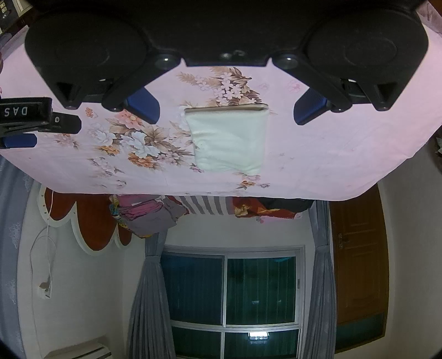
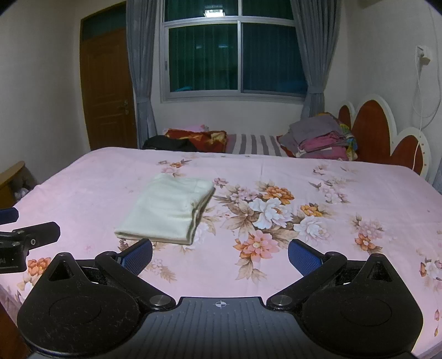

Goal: Fold small clothes

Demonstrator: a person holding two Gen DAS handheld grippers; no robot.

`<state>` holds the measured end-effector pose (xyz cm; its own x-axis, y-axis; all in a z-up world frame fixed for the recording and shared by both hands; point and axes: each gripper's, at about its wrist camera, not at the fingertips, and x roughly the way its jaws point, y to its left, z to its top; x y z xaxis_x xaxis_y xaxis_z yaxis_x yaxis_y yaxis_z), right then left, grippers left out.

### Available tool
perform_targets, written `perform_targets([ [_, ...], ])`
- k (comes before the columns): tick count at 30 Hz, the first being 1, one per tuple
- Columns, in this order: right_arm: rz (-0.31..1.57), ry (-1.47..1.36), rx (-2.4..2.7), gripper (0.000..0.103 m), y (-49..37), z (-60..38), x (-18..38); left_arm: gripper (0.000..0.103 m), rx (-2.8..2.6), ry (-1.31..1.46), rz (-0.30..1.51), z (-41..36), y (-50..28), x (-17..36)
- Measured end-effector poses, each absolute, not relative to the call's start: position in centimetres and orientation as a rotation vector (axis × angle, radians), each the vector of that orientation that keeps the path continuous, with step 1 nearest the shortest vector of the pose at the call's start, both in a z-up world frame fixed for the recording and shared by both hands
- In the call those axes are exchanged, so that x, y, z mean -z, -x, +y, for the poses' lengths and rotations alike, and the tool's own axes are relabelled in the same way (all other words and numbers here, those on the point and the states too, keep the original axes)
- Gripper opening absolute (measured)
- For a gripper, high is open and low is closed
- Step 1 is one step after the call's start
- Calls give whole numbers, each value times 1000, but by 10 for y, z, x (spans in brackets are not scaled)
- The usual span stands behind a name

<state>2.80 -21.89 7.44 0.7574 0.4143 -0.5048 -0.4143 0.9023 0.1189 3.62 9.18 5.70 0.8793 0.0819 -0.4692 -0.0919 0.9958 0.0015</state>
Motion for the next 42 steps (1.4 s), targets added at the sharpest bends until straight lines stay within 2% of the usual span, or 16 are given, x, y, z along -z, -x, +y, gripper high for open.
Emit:
perform_targets([
  [42,542,16,-467,103,-34,-229,-73,102,-68,12,483,86,-40,-58],
])
